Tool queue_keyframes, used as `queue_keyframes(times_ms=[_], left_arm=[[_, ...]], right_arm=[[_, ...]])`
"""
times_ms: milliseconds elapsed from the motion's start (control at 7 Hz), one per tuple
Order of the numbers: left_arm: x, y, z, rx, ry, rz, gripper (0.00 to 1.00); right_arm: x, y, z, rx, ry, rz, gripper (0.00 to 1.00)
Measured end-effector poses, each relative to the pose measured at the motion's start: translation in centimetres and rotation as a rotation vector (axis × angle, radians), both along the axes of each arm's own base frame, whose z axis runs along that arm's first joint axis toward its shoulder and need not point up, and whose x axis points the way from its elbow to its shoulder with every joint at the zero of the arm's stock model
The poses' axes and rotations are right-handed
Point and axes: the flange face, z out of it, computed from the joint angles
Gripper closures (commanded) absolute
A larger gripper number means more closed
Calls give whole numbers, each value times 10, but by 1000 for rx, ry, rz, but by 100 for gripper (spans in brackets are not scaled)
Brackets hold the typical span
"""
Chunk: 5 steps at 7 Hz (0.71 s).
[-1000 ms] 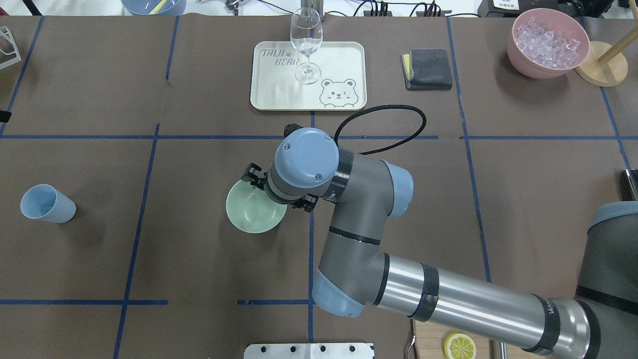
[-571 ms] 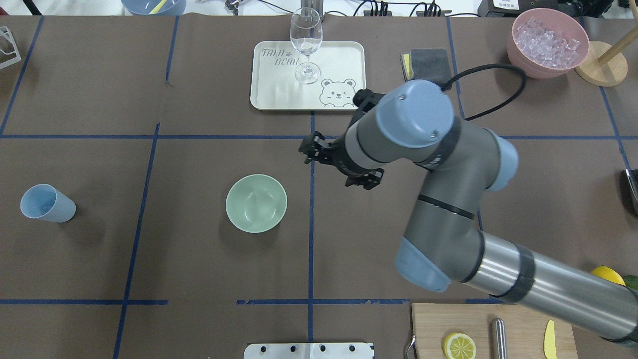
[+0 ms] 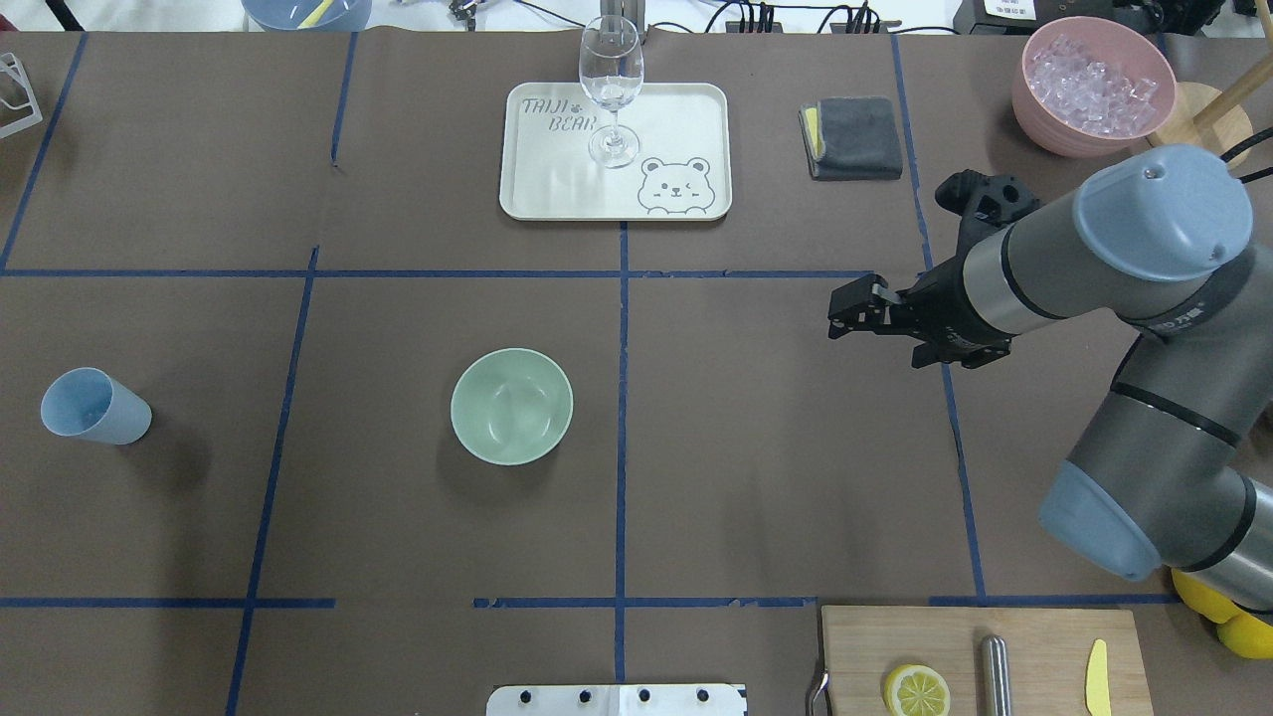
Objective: Pour ice into bowl
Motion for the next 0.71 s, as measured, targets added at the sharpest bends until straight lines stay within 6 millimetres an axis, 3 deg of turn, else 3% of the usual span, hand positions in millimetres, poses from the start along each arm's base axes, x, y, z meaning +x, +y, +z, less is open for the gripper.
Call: queue_keyframes(times_ms=[286, 714], left_arm=[[55, 16, 14, -7, 51, -62, 1], [98, 52, 51, 34, 51, -190, 1]], right_arm=[[8, -1, 20, 3, 32, -8, 0], [5, -6, 34, -6, 58, -2, 0]])
